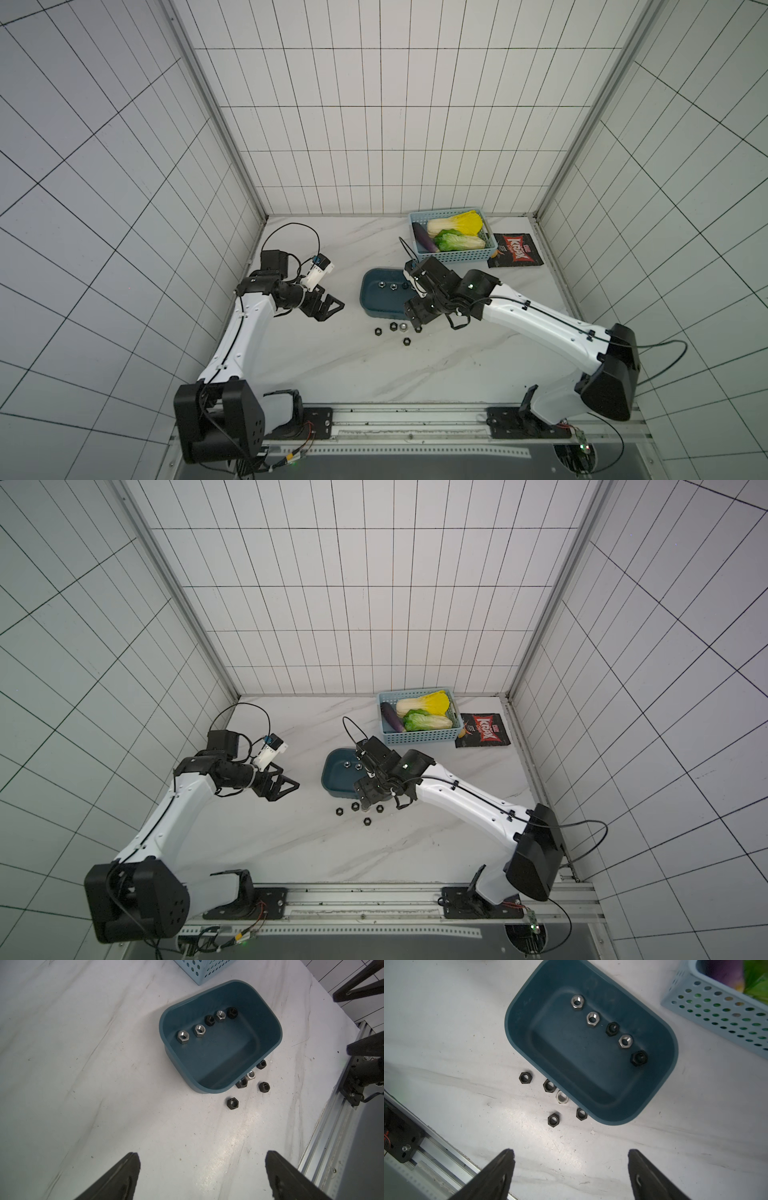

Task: Put the nuts on the desktop into the storage box
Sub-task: Pick up the nut from the center of the board.

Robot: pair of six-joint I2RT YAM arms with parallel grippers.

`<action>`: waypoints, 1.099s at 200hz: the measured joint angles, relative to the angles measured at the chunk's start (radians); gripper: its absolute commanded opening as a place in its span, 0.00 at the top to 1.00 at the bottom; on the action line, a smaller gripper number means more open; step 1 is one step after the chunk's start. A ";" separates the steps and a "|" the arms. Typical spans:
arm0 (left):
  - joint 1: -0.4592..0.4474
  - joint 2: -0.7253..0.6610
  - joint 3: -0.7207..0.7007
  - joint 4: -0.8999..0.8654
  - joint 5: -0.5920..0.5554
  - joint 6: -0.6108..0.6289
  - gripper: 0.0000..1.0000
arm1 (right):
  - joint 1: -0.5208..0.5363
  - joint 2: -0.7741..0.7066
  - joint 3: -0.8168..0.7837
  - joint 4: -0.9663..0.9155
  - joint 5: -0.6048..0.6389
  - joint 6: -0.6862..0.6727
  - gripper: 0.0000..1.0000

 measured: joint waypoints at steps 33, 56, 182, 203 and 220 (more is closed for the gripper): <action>0.043 -0.049 -0.051 -0.005 0.037 0.056 0.03 | 0.063 0.122 0.064 0.027 0.020 0.023 0.15; 0.048 -0.082 -0.114 -0.026 0.061 0.134 0.02 | 0.097 0.190 0.092 0.053 0.033 0.045 0.18; 0.048 -0.162 -0.282 -0.040 0.120 0.420 0.02 | 0.142 0.372 0.105 0.238 0.029 0.100 0.34; 0.048 -0.164 -0.282 -0.033 0.120 0.430 0.02 | 0.142 0.397 0.105 0.258 0.024 0.100 0.34; 0.048 -0.165 -0.283 -0.030 0.121 0.441 0.02 | 0.142 0.420 0.105 0.267 0.024 0.099 0.35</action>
